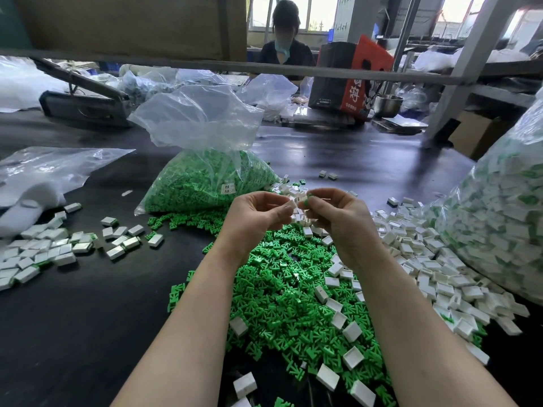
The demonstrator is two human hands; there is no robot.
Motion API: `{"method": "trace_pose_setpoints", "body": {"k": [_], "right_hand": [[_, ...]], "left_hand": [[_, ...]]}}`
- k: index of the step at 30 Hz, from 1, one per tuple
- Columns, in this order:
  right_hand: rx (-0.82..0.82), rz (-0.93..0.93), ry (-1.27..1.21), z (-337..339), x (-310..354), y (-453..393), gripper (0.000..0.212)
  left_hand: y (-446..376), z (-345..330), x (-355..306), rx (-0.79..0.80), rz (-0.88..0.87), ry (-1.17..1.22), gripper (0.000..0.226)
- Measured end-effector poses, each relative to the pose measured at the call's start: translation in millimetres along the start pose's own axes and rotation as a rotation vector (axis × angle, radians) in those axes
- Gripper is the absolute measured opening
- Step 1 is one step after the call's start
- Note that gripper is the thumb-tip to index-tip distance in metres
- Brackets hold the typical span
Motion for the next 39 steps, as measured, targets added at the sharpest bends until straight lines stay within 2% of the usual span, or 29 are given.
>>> {"method": "trace_pose_setpoints", "body": {"k": [7, 17, 22, 25, 30, 33, 35, 39], "right_hand": [[-0.059, 0.006, 0.014, -1.1, 0.0, -2.6, 0.008], [-0.059, -0.012, -0.038, -6.2, -4.1, -0.5, 0.013], [-0.06, 0.024, 0.11, -2.1, -0.4, -1.1, 0.015], [-0.034, 0.083, 0.231, -2.9, 5.0, -0.2, 0.006], [0.029, 0.1, 0.33, -8.7, 5.5, 1.2, 0.009], [0.045, 0.089, 0.302, -9.6, 5.0, 1.3, 0.009], [0.07, 0.089, 0.298, -12.6, 5.6, 1.7, 0.009], [0.158, 0.083, 0.385, -22.3, 2.5, 2.8, 0.019]], "left_hand": [[0.7, -3.9, -1.2, -0.001, 0.01, 0.004, 0.027], [0.8, -2.8, -3.8, -0.012, -0.011, 0.01, 0.018], [1.2, -0.4, -8.6, -0.013, -0.056, 0.0, 0.021], [-0.4, 0.7, -9.4, -0.008, -0.082, -0.046, 0.01], [-0.7, 4.2, -7.7, -0.002, -0.082, -0.098, 0.007], [-0.4, -0.4, -2.0, 0.069, -0.032, -0.232, 0.01], [2.8, -7.6, 5.7, 0.164, 0.029, -0.361, 0.02], [10.7, -18.9, 12.1, 0.265, 0.097, -0.346, 0.03]]}}
Point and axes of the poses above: each hand's wrist, its own y-axis away from the middle knuckle, its own z-axis out of the back of the hand, x = y × z, the point moved 10 cm from there along -y, towards the middle knuckle, and after that the axes turned 13 degrees about y, right-handed, at the moved point
